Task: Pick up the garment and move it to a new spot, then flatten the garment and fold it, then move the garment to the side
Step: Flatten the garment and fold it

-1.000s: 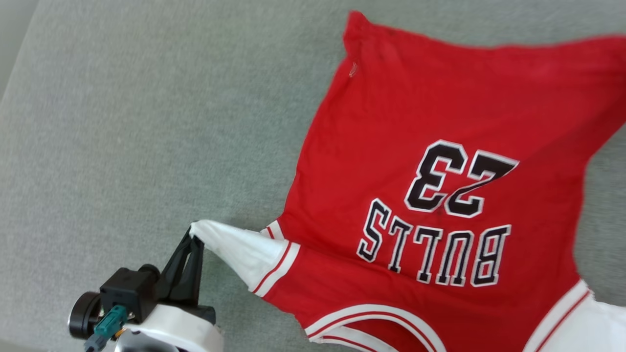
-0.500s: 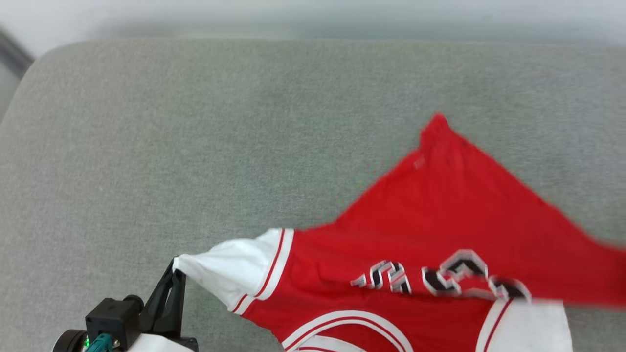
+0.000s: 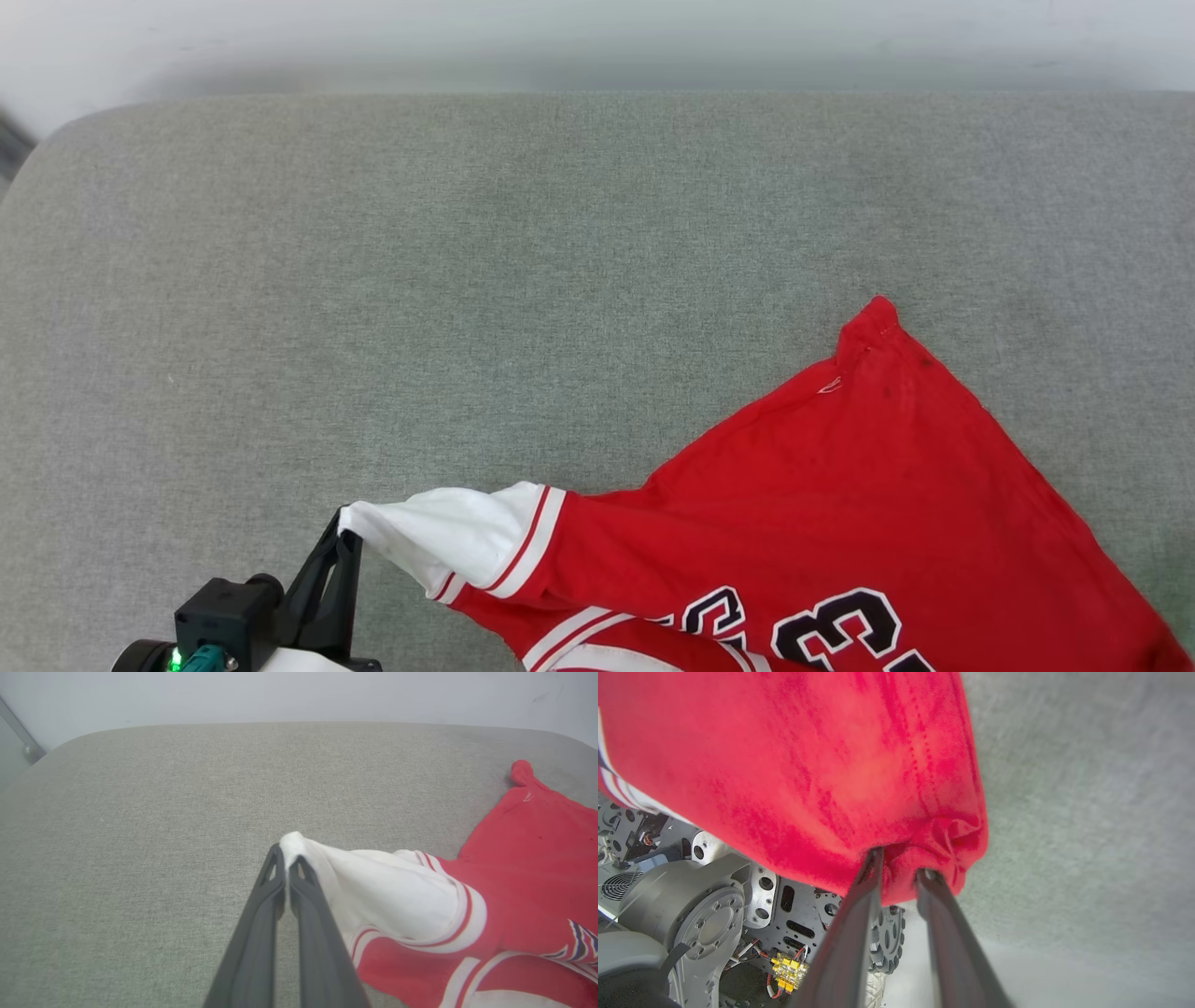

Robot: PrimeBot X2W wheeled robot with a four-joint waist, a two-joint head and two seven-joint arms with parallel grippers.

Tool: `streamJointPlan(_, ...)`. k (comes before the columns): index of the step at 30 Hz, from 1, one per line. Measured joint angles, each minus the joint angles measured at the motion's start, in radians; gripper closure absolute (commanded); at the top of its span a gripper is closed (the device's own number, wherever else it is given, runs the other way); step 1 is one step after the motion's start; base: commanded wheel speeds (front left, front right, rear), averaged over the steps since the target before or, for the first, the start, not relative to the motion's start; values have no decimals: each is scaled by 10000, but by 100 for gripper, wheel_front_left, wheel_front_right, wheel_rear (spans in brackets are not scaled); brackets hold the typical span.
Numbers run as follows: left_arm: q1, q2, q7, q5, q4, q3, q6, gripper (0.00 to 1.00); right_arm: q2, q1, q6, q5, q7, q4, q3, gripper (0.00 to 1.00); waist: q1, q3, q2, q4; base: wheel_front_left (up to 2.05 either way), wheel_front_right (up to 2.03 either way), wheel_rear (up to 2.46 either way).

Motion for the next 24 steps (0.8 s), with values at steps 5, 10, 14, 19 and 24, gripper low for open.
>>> streamJointPlan(5,-26,-50,27,0,77,-58,-61,100,-184,-651,-2,-328,-372,-779,-1373,0,0,-45,0,13,0,0,0)
streamJointPlan(10,-221,-176,29,40,104,-161,-151,100,-443,-1702,-2,-903,-73,-1641,-2552,0,0,22,0,166,0,0,0)
streamJointPlan(14,-467,-268,58,119,169,-274,-278,100,-360,-2831,-2,-1593,807,-2171,-2844,0,1,204,0,372,0,0,0)
streamJointPlan(19,-898,-527,75,230,357,-470,-539,100,173,-4359,-2,-2424,2456,-2435,-2105,0,1,537,0,734,0,0,0)
streamJointPlan(24,-1386,-961,67,380,711,-746,-840,100,1450,-6383,-2,-2826,3839,-1680,-686,0,2,1187,0,1181,0,0,0)
